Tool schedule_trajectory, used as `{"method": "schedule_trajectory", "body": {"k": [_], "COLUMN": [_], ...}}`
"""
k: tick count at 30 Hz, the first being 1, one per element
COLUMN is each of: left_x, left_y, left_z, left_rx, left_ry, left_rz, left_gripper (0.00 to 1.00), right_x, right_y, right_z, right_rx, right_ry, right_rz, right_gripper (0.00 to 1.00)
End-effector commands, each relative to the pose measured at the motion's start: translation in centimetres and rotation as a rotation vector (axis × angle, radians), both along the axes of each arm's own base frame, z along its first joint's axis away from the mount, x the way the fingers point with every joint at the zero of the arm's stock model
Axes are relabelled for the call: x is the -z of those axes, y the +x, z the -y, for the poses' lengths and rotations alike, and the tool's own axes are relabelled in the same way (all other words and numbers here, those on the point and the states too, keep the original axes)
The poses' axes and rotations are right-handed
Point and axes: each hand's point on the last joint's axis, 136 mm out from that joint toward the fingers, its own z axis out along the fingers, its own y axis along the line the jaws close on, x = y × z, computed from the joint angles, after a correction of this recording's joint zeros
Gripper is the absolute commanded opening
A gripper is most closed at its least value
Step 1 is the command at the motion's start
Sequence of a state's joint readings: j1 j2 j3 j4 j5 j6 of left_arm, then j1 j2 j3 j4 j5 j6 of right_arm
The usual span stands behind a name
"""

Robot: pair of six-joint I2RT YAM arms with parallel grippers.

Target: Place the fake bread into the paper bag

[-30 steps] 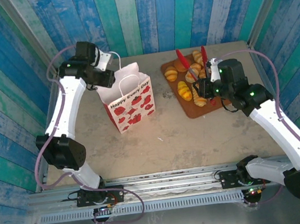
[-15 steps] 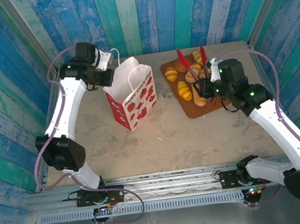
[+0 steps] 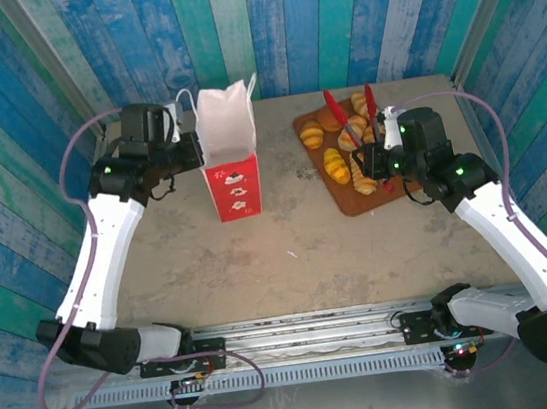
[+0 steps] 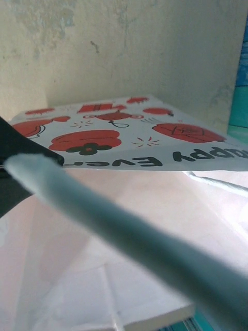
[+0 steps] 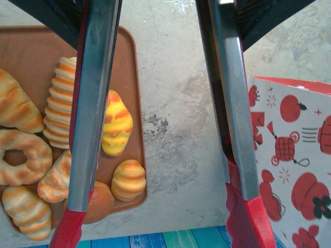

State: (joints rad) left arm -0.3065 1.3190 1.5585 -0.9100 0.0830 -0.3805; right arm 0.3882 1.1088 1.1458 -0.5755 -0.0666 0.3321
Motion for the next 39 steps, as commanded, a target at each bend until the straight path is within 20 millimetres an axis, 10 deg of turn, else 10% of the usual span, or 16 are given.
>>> {"method": "schedule_trajectory", "body": {"k": [1, 13, 29, 39], "left_x": [-2.1, -2.4, 4.2, 3.3], "left_y": [-1.2, -3.1, -1.4, -1.7], "left_z": [0.4, 3.2, 5.1, 4.4], "left_rx": [-0.085, -0.098, -0.124, -0.11], "left_ry": [-0.09, -0.254, -0.281, -0.239], "left_rz": [0.059, 0.076, -0.009, 0.041], "left_gripper": [0.0, 0.0, 0.0, 0.43], "right_x": [-1.4, -0.9, 0.5, 0.3], "right_y": [0.5, -0.2, -0.6, -0.2], "right_z": [0.1, 1.3, 2.1, 2.0], "right_rx": [0.012, 0.051, 0.058, 0.056], "right_ry": [0.016, -0.035, -0.097, -0.108], "right_rz": [0.046, 0.017, -0.03, -0.041], "right_gripper": [0.56, 0.56, 0.56, 0.56]}}
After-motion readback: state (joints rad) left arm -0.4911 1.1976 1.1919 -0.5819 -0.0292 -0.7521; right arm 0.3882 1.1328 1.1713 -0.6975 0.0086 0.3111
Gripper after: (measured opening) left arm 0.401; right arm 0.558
